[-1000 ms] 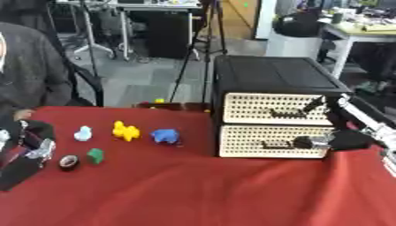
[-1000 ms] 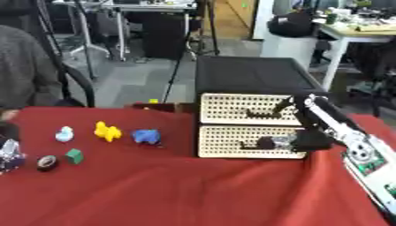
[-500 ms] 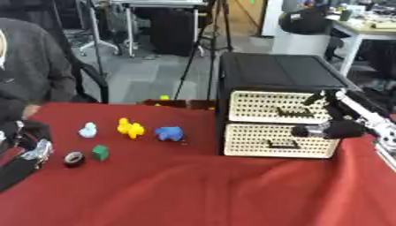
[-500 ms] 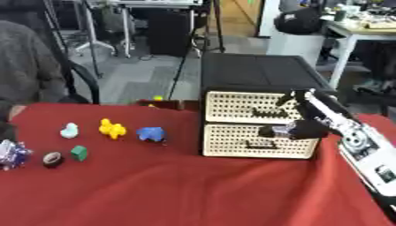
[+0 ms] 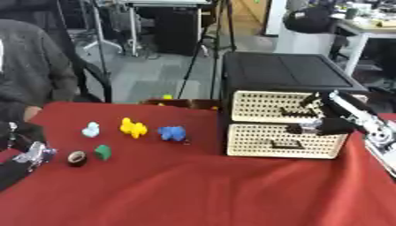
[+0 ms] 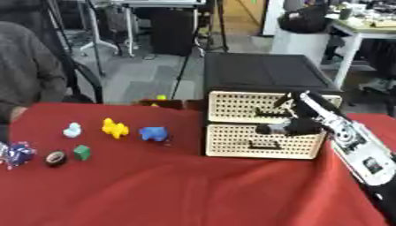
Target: Pick up objects from table and place into drawer.
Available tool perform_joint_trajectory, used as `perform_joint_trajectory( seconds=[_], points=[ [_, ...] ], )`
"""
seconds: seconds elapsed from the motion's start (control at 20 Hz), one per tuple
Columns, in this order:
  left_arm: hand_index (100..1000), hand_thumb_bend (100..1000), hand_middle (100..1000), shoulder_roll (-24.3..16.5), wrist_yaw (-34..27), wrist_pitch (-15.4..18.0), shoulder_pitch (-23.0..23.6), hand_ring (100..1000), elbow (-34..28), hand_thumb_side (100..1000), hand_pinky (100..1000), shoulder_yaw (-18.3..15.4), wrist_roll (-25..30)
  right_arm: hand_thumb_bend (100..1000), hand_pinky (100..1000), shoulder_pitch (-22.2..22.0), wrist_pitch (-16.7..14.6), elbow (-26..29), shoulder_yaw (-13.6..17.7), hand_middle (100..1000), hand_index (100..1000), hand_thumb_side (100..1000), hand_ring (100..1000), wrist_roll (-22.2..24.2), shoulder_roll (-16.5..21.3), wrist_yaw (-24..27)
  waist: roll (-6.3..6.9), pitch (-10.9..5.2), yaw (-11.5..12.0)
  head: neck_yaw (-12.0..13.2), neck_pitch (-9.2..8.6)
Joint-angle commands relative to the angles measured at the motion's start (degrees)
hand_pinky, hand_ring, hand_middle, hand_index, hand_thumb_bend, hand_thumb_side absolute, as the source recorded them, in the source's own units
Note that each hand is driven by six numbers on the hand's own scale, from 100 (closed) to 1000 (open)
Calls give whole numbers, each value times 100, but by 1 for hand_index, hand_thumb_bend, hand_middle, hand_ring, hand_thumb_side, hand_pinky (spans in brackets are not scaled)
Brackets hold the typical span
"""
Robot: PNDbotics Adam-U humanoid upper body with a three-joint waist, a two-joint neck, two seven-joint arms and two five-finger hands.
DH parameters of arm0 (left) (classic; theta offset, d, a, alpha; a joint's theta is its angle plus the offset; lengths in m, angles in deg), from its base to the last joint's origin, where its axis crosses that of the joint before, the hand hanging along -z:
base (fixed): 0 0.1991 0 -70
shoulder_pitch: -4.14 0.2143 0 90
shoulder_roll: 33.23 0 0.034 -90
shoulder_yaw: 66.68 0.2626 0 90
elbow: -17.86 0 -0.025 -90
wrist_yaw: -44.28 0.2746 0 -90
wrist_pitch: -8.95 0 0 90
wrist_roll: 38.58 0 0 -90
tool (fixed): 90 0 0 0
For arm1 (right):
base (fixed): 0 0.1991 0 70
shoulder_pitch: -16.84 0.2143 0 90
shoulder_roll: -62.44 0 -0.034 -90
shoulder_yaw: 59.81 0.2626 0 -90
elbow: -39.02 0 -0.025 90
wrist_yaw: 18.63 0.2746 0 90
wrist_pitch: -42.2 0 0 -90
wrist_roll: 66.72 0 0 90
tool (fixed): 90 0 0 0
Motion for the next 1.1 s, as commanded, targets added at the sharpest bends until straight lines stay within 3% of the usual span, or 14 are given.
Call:
perform_joint_trajectory(
  seconds=[0.05, 1.1],
  points=[
    [685, 124, 508, -72, -32, 9, -105, 463, -109, 453, 574, -5, 19, 1000, 100, 148, -11, -147, 125, 100, 702, 541, 100, -50, 227, -10, 15, -51, 24, -56, -47],
    [685, 121, 508, -54, -24, 14, -102, 463, -103, 457, 576, -12, 25, 1000, 100, 179, -80, -477, 76, 100, 671, 541, 100, 78, 122, -136, 23, -2, 64, -57, -7]
  ],
)
